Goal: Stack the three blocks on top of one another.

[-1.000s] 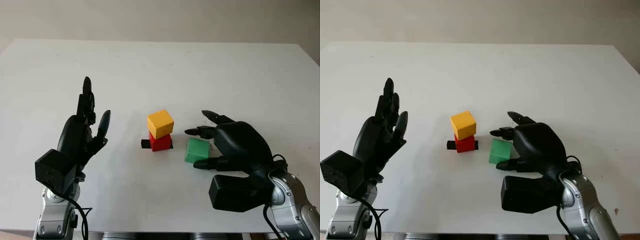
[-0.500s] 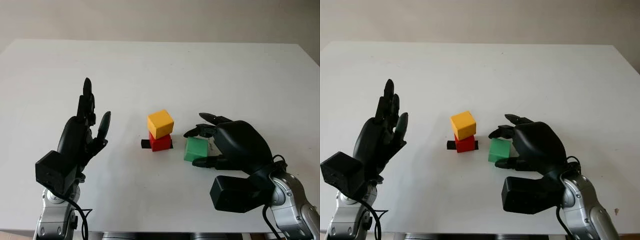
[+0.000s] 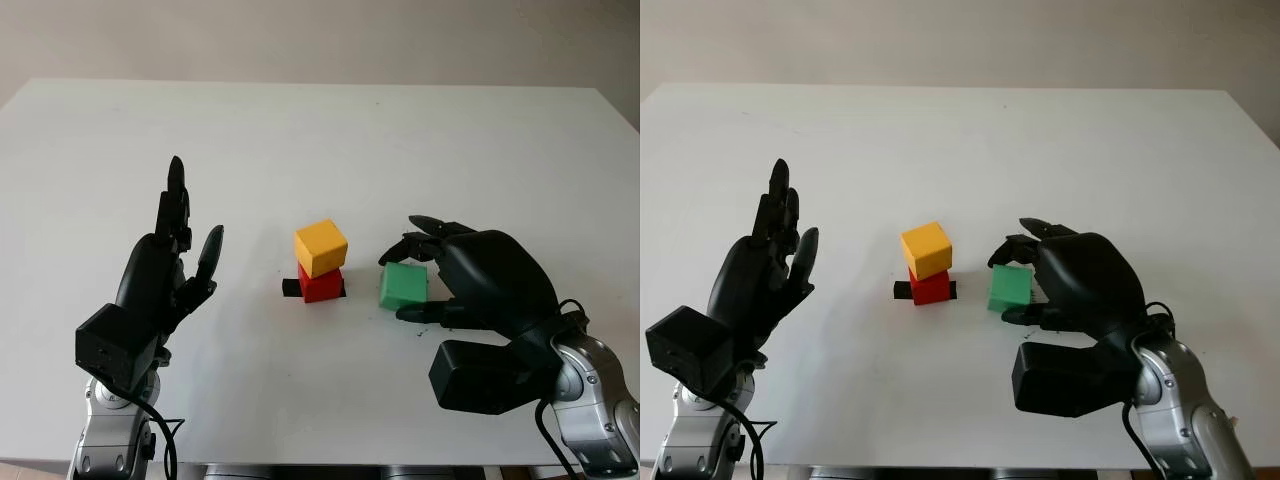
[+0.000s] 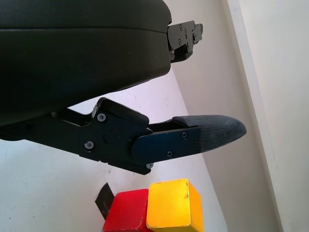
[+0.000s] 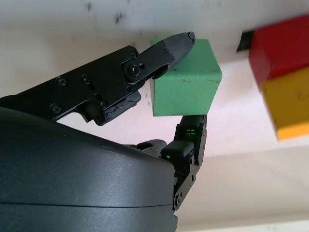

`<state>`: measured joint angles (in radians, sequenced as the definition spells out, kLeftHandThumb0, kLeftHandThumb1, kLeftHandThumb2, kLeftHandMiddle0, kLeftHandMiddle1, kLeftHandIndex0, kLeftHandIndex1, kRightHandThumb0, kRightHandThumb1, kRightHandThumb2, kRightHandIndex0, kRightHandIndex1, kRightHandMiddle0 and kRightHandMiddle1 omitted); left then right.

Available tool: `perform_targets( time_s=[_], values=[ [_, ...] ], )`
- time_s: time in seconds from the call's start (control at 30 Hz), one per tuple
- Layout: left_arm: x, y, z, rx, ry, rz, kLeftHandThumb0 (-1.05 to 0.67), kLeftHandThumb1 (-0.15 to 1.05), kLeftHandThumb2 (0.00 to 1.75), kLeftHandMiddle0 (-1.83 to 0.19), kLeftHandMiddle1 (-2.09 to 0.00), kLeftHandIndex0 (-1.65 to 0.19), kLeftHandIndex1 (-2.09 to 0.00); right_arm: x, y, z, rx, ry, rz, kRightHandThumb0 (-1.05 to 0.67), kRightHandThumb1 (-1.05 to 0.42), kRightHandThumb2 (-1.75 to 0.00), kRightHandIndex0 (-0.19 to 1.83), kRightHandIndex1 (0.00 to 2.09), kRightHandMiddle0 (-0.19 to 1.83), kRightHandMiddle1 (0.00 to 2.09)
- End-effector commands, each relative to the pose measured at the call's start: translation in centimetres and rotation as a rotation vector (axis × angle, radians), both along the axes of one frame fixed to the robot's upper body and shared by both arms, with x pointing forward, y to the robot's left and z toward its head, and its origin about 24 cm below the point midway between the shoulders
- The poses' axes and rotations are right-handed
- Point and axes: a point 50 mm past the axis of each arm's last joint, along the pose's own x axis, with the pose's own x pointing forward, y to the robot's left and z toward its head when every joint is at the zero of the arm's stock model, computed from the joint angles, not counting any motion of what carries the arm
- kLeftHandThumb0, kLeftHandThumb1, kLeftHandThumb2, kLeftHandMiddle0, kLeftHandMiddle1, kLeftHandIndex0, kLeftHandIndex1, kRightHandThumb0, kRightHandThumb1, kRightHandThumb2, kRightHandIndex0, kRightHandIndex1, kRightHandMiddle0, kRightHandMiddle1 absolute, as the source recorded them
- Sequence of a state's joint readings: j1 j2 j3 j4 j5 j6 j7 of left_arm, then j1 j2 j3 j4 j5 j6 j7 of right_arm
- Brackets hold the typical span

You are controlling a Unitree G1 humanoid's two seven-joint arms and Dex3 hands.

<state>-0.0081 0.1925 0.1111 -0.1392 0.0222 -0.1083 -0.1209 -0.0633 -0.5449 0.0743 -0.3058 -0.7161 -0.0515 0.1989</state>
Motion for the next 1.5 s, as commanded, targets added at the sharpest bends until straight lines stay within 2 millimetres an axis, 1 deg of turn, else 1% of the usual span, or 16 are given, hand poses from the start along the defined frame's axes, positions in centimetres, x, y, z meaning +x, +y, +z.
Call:
perform_targets(
  time_s=[0.0, 0.17, 0.3, 0.4, 0.47, 0.6, 0.67, 0.8, 0.83, 0.93, 1.03, 1.13, 1.27, 1.33, 1.47],
  values=[
    [0.0, -0.1, 0.0, 0.007, 0.001, -0.001, -0.74, 1.05, 0.58, 0.19, 0.0, 0.19, 0.0, 0.5, -0.5, 1.2, 0.018, -0.038, 0.007, -0.48, -0.9, -0.06, 0.43, 0.06, 0.58, 0.89],
    [0.1, -0.3, 0.0, 0.006, 0.001, -0.006, -0.74, 1.05, 0.58, 0.19, 0.0, 0.19, 0.0, 1.4, -1.4, 3.0, 0.108, -0.025, 0.04, -0.48, -0.92, -0.06, 0.46, 0.07, 0.58, 0.94],
    [0.1, -0.4, -0.1, 0.002, 0.004, -0.015, -0.71, 1.05, 0.58, 0.19, 0.0, 0.19, 0.0, 2.6, -2.1, 4.2, 0.256, 0.034, 0.071, -0.47, -0.91, -0.05, 0.5, 0.08, 0.6, 0.95],
    [0.1, -0.5, -0.2, -0.003, 0.003, -0.019, -0.7, 1.05, 0.59, 0.19, 0.0, 0.19, 0.0, 3.7, -2.5, 5.5, 0.282, 0.092, 0.087, -0.49, -0.92, -0.06, 0.5, 0.07, 0.61, 0.93],
    [0.1, -0.5, -0.2, -0.009, 0.001, -0.022, -0.69, 1.05, 0.59, 0.19, 0.0, 0.19, 0.0, 4.1, -2.8, 6.0, 0.299, 0.118, 0.095, -0.47, -0.92, -0.06, 0.5, 0.07, 0.61, 0.92],
    [0.0, -0.4, -0.3, 0.0, -0.001, -0.01, -0.68, 1.05, 0.59, 0.19, 0.0, 0.19, 0.0, 5.2, -3.4, 8.0, 0.267, 0.153, 0.115, -0.48, -0.92, -0.05, 0.51, 0.07, 0.64, 0.87],
    [0.0, -0.4, -0.3, -0.001, -0.001, -0.011, -0.68, 1.05, 0.59, 0.19, 0.0, 0.19, 0.0, 5.9, -3.6, 8.9, 0.27, 0.171, 0.144, -0.45, -0.91, -0.05, 0.51, 0.06, 0.65, 0.84],
    [0.0, -0.3, -0.4, -0.004, -0.003, -0.011, -0.68, 1.05, 0.59, 0.19, 0.0, 0.19, 0.0, 7.4, -3.8, 11.0, 0.266, 0.193, 0.198, -0.43, -0.89, -0.05, 0.49, 0.05, 0.68, 0.85],
    [0.0, -0.3, -0.4, -0.006, 0.0, -0.011, -0.68, 1.05, 0.58, 0.19, 0.0, 0.19, 0.0, 7.7, -3.8, 11.5, 0.254, 0.187, 0.204, -0.45, -0.89, -0.05, 0.49, 0.05, 0.68, 0.85],
    [-0.1, -0.2, -0.4, -0.007, -0.004, -0.008, -0.68, 1.05, 0.57, 0.19, 0.0, 0.19, 0.0, 8.6, -3.2, 13.1, 0.201, 0.155, 0.239, -0.47, -0.87, -0.05, 0.51, 0.06, 0.69, 0.86],
    [-0.2, -0.1, -0.3, 0.001, -0.001, 0.0, -0.7, 1.05, 0.58, 0.19, 0.0, 0.19, 0.0, 9.2, -1.9, 14.5, 0.154, 0.151, 0.279, -0.48, -0.87, -0.05, 0.51, 0.06, 0.7, 0.87],
    [-0.2, 0.0, -0.3, -0.011, -0.004, -0.005, -0.71, 1.05, 0.59, 0.19, 0.0, 0.19, 0.0, 9.5, -0.4, 15.4, 0.095, 0.136, 0.327, -0.48, -0.88, -0.05, 0.51, 0.06, 0.68, 0.98],
    [-0.3, 0.0, -0.4, -0.041, 0.013, -0.009, -0.73, 1.05, 0.59, 0.19, 0.0, 0.19, 0.0, 9.9, 1.4, 16.0, 0.062, 0.132, 0.401, -0.46, -0.9, -0.06, 0.48, 0.04, 0.59, 1.19],
    [-0.2, 0.0, -0.4, -0.048, 0.021, -0.006, -0.75, 1.05, 0.59, 0.19, 0.0, 0.19, 0.0, 10.1, 2.2, 16.2, 0.044, 0.13, 0.415, -0.47, -0.91, -0.06, 0.48, 0.05, 0.56, 1.26],
    [-0.4, 0.0, -0.5, -0.058, 0.025, 0.007, -0.8, 1.05, 0.62, 0.19, 0.0, 0.19, 0.0, 10.4, 4.0, 16.1, 0.045, 0.156, 0.467, -0.5, -0.92, -0.05, 0.46, 0.04, 0.5, 1.41]
  ],
)
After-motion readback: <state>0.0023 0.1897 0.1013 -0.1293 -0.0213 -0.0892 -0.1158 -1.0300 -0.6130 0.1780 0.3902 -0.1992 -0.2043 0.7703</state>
